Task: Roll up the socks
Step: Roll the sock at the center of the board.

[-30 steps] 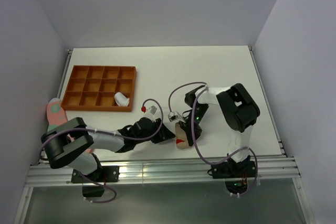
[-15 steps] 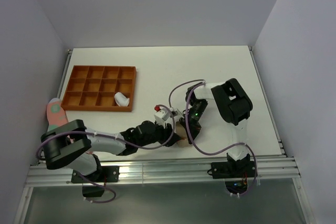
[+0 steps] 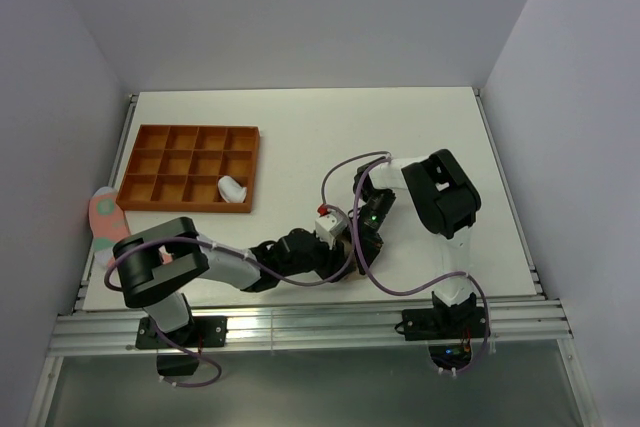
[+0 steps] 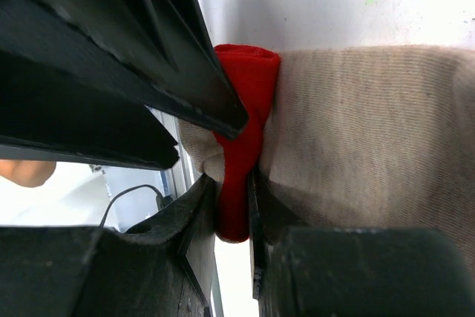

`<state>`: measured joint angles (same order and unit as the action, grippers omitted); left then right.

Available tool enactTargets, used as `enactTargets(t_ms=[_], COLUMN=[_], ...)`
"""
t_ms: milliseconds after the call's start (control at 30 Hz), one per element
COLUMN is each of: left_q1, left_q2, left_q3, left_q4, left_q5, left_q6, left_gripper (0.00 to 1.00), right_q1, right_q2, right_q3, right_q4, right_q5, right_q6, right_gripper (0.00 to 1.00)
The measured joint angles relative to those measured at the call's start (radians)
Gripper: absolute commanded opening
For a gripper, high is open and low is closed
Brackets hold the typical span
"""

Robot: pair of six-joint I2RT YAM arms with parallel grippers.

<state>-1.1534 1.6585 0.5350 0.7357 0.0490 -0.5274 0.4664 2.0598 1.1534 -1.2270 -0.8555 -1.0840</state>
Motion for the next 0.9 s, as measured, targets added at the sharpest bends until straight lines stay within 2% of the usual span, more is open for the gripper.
enactTargets(t_ms=[333,600,900], left_q1=[0.0,0.004,0.008], left_q2=[0.03,0.09,0.133], left_q3=[0.008,0.036,0.164], left_q4=[0.028,0.039,-0.122], left_q5=[0.043,0.075,0.121], left_q6=[0.007,-0.016,-0.067], left_gripper=[0.42,0.34,0.03], right_q1=[0.0,-0.001,-0.01], right_q2=[0.0,-0.005,-0.097], right_q3=[0.0,-0.002,-0.068], right_q4=[0.004,0.015,0.085], right_q5=[0.002,0.014,0.087], right_q6=[0.017,0.05,0.117], right_gripper=[0.11,0.12,0.25])
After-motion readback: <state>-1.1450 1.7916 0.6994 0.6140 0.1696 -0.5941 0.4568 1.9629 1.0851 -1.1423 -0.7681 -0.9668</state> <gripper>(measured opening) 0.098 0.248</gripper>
